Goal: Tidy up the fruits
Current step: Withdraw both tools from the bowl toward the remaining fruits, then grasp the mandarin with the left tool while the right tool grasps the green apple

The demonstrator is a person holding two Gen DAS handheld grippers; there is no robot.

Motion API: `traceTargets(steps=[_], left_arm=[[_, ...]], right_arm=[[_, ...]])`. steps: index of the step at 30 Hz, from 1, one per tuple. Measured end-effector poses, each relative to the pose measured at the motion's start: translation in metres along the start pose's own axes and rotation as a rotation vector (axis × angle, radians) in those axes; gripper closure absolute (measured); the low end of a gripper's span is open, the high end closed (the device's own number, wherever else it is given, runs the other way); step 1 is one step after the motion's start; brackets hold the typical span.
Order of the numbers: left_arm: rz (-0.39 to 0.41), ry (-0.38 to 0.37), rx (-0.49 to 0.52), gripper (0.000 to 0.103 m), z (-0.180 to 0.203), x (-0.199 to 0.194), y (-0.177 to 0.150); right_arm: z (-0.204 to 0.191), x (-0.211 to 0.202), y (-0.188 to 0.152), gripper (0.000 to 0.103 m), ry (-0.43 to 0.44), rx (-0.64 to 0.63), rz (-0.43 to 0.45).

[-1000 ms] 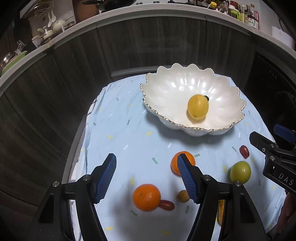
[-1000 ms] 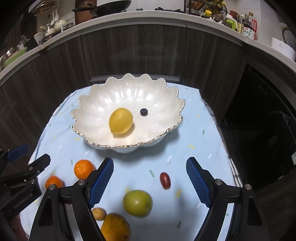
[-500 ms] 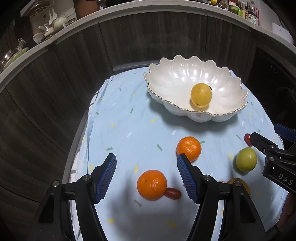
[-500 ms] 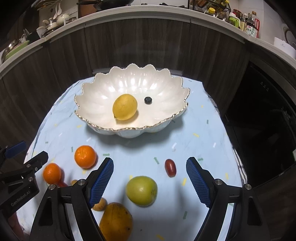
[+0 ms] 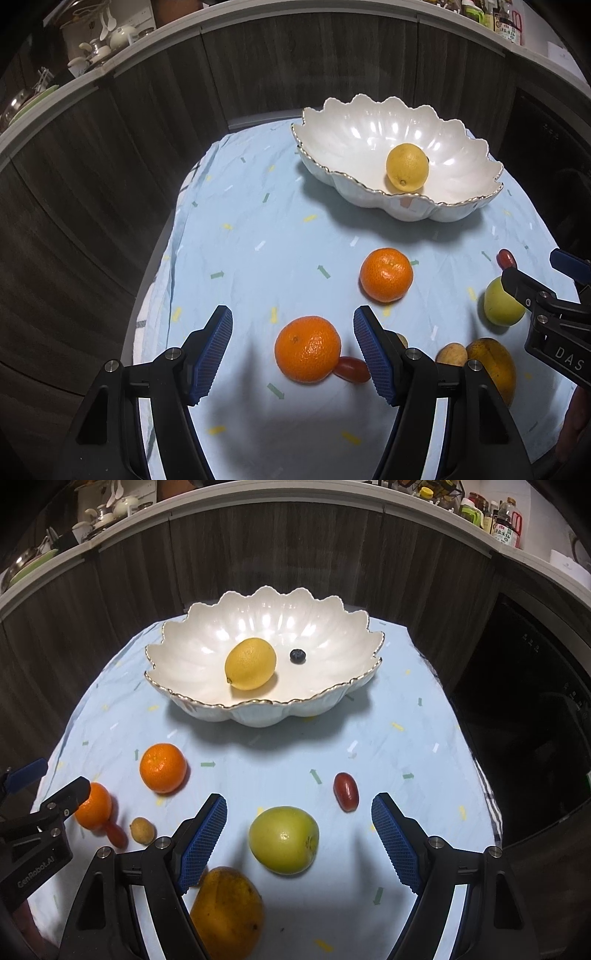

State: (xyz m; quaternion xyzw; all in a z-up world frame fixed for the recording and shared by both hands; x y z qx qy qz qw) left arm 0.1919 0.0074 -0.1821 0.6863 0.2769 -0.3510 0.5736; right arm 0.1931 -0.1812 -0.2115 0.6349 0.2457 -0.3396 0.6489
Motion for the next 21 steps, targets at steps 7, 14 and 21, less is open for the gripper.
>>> traceTargets(steps=[7,14,21], left_arm=[[-0.013,0.005,-0.003,0.036,0.0,0.008,-0.006],[-0.018,0.008,-0.013,0.036,-0.002,0.016,-0.009],[-0.012,0.0,-0.04,0.036,-0.004,0.022,-0.012]], right_arm=[[-0.001,0.007,-0.005,0.022,-0.005,-0.005,-0.015],[-0.003,0.016,-0.01,0.022,-0.003,-0.009,-0.035],[-0.007,0.024,-0.012,0.022,0.018,-0.014,-0.042]])
Point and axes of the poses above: each gripper's, at about its wrist camera, not at the fingertips, and x roughly the way its jaws point, z to its right, y to its top, the point moved 5 cm from there along x, roughly the way its jaws point, and after that the axes turned 1 degree about z, right-handed, at the moved point
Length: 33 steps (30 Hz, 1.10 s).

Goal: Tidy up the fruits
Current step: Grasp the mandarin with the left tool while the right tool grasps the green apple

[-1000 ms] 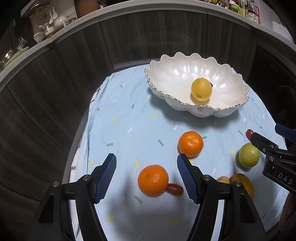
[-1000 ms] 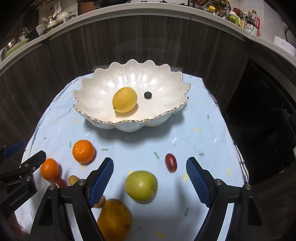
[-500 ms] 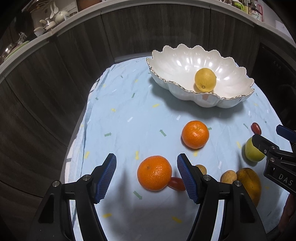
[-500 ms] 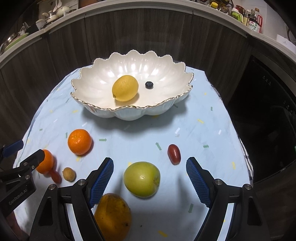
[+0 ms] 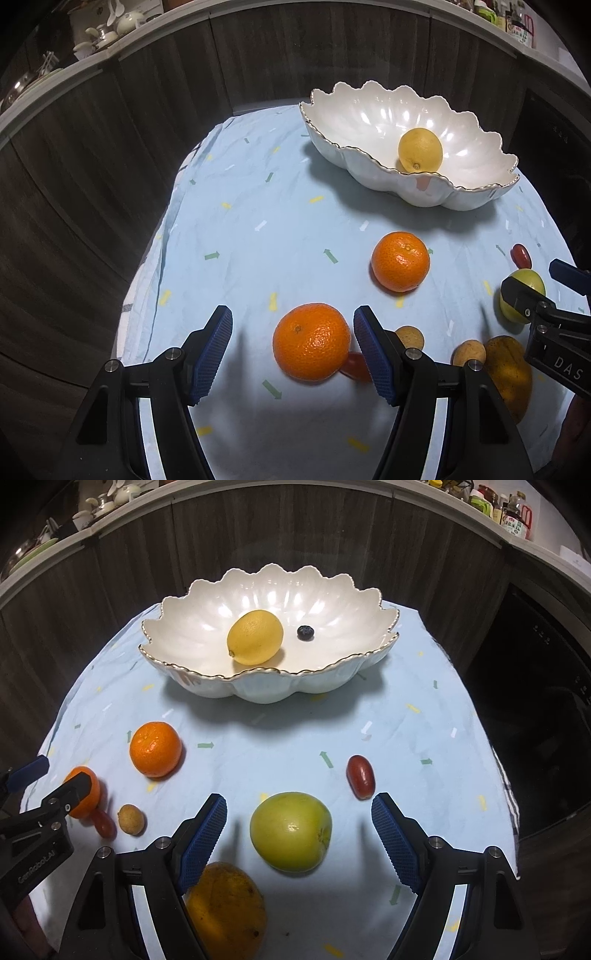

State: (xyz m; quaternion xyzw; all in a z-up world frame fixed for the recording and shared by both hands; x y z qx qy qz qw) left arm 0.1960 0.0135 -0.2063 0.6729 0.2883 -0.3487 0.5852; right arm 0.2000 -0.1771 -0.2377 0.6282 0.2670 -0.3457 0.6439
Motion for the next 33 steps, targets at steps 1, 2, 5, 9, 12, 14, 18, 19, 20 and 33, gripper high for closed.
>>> traceTargets(steps=[1,2,5,9,12,14,18,19,20,33], left_arm=[[-0.002,-0.002,-0.002,0.036,0.0,0.001,-0.001],[-0.005,-0.003,-0.003,0.036,0.0,0.002,-0.002],[-0.014,-0.005,-0.007,0.036,0.0,0.006,-0.005],[-0.023,-0.006,-0.009,0.036,0.001,0.012,-0.007],[-0.027,-0.008,-0.008,0.036,0.002,0.015,-0.009],[-0.03,-0.009,-0.006,0.038,0.003,0.017,-0.01],[-0.038,-0.013,-0.001,0.044,0.006,0.021,-0.011],[-0.038,-0.013,0.0,0.046,0.006,0.021,-0.011],[-0.038,-0.016,0.001,0.048,0.007,0.021,-0.011],[-0.035,-0.029,0.006,0.058,0.01,0.02,-0.012]], right_arm=[[0.0,0.001,0.0,0.022,0.002,0.0,-0.002],[0.0,0.003,-0.001,0.022,0.003,-0.001,-0.005],[-0.001,0.008,-0.002,0.022,0.005,0.0,-0.018],[-0.001,0.013,-0.005,0.022,0.006,-0.001,-0.029],[0.0,0.015,-0.006,0.022,0.003,-0.001,-0.033],[0.001,0.017,-0.007,0.023,0.001,-0.001,-0.038],[0.003,0.023,-0.009,0.028,0.001,0.005,-0.055],[0.003,0.024,-0.009,0.03,0.002,0.007,-0.058],[0.003,0.025,-0.01,0.033,0.004,0.008,-0.064],[-0.001,0.025,-0.015,0.053,0.046,0.022,-0.085]])
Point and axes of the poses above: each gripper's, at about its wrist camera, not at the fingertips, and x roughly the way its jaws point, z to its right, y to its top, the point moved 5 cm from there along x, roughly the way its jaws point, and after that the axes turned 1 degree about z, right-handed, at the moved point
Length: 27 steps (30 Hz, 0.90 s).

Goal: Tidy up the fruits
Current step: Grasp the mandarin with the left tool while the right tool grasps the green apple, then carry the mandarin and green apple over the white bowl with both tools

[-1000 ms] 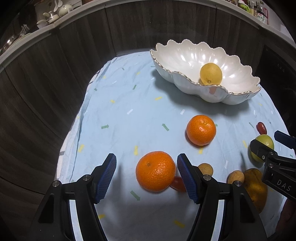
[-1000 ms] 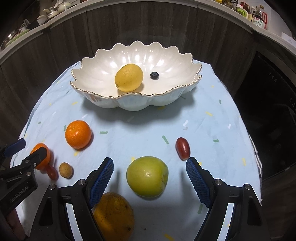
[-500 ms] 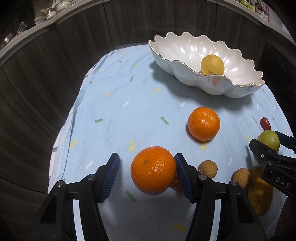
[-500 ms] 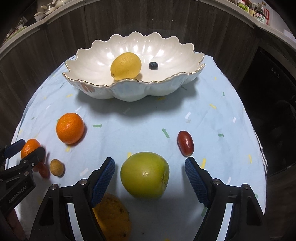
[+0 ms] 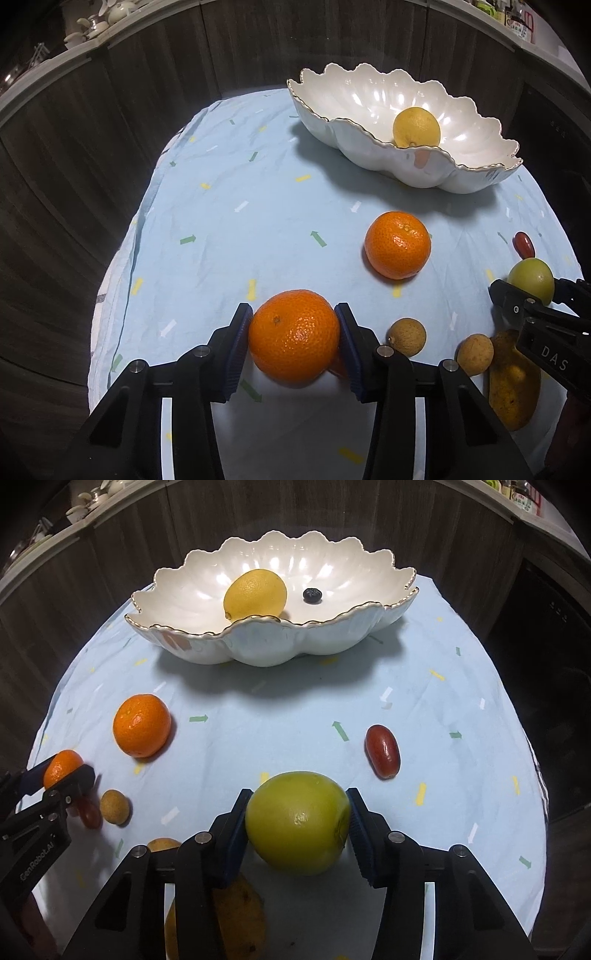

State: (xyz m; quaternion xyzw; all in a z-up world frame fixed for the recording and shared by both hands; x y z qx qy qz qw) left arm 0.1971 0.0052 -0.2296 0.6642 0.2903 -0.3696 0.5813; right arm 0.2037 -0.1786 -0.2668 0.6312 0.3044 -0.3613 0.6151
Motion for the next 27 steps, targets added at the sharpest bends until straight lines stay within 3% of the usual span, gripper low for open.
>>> traceTargets(steps=[27], left_arm=[[0.052,-0.007,-0.002,0.059,0.0,-0.034,0.022]], right_arm=[[0.004,-0.037,0.021,0.053,0.012,0.001,0.097]])
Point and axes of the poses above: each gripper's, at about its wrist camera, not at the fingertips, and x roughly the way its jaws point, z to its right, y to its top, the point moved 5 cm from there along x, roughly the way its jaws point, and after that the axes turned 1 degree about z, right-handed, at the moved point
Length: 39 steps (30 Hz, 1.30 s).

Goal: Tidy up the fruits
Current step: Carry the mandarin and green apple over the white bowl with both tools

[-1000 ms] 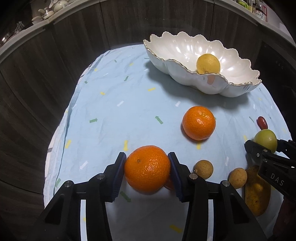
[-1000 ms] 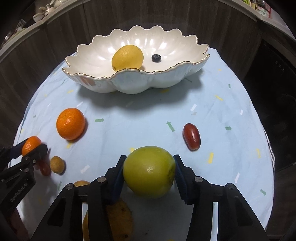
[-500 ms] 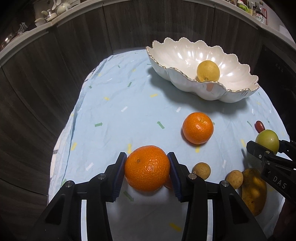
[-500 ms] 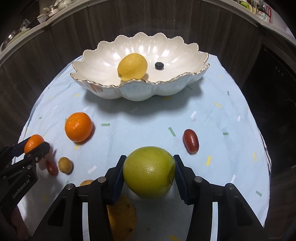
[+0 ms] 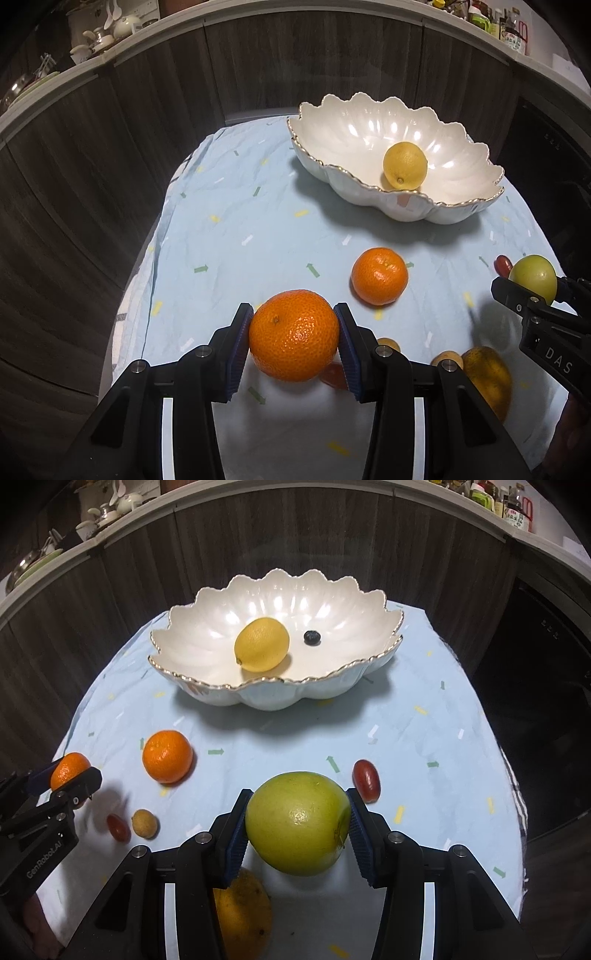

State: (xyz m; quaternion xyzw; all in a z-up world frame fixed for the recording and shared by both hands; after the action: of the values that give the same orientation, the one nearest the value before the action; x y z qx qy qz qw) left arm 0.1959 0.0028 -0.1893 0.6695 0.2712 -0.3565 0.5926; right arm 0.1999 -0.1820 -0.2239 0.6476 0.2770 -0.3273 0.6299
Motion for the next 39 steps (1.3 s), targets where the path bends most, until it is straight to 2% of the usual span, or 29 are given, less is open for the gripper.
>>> traceTargets(steps=[27,39], left_arm=[[0.093,-0.041,0.034,0.059,0.02,-0.022,0.07],[0.121,-0.059,0.038,0.059,0.028,-0.017,0.105]], right_arm=[[0.028,-0.03,0.062,0.053,-0.029,0.04,0.122],[0.036,-0.031,0.096,0.053,-0.038,0.037,0.169]])
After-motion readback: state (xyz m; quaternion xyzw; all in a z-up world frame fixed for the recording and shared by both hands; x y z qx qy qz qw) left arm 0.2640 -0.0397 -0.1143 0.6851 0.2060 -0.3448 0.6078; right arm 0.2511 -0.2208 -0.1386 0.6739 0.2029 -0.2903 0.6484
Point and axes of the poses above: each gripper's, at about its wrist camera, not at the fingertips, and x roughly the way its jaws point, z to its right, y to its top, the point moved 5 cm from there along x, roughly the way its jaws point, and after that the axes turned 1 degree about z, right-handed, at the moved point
